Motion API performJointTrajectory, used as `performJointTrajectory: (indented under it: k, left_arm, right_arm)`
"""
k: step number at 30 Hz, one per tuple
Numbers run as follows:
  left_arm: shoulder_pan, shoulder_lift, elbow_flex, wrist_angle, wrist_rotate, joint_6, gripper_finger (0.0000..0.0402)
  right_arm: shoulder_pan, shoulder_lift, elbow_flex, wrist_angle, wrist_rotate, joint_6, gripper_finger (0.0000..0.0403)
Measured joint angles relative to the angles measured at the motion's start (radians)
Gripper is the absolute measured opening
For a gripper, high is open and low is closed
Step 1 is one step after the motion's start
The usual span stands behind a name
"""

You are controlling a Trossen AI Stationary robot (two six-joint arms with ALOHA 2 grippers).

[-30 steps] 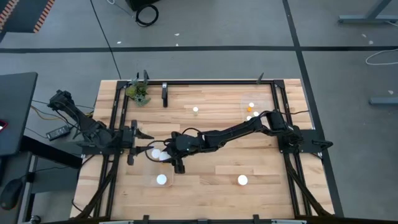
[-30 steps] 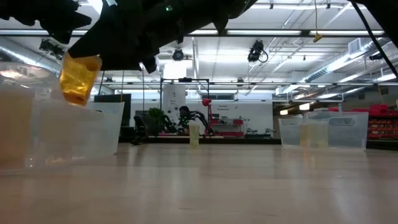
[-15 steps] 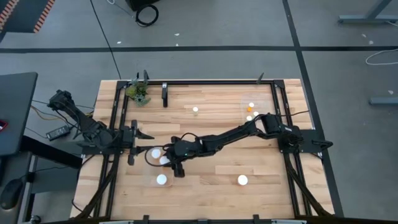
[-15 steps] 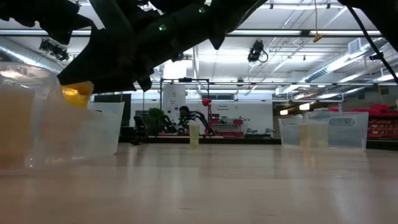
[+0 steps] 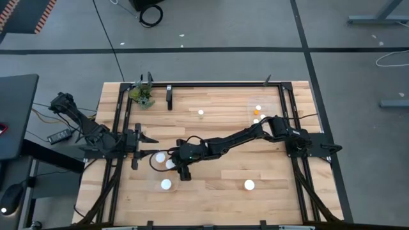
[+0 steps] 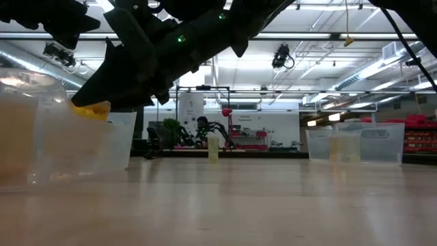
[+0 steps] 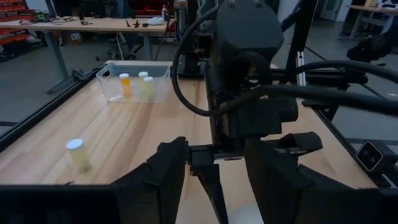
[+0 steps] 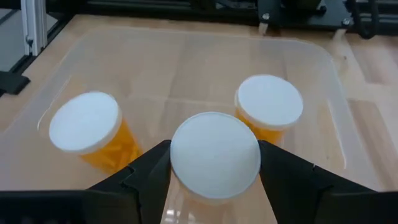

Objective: Pick and place medicine bottles into bin by pill shape (circle, oval)
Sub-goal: Put the large orange pill bottle into the bottom transparent bin, then put the yellow pill bottle into the top transparent bin

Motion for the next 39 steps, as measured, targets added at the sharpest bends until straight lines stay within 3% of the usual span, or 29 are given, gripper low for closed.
performJointTrajectory:
  k: [28,39]
  left_arm:
    - [0.0,0.0,0.0,-0.014,0.0,-0.019,0.0172]
    - [0.0,0.0,0.0,-0.018,0.0,-0.026,0.0174]
  right_arm:
    - [-0.014,0.0,0.041,-0.03,-0.058,0.001,0.0249]
    - [-0.061,0.0,0.194,-0.302,-0.061,-0.045,0.025]
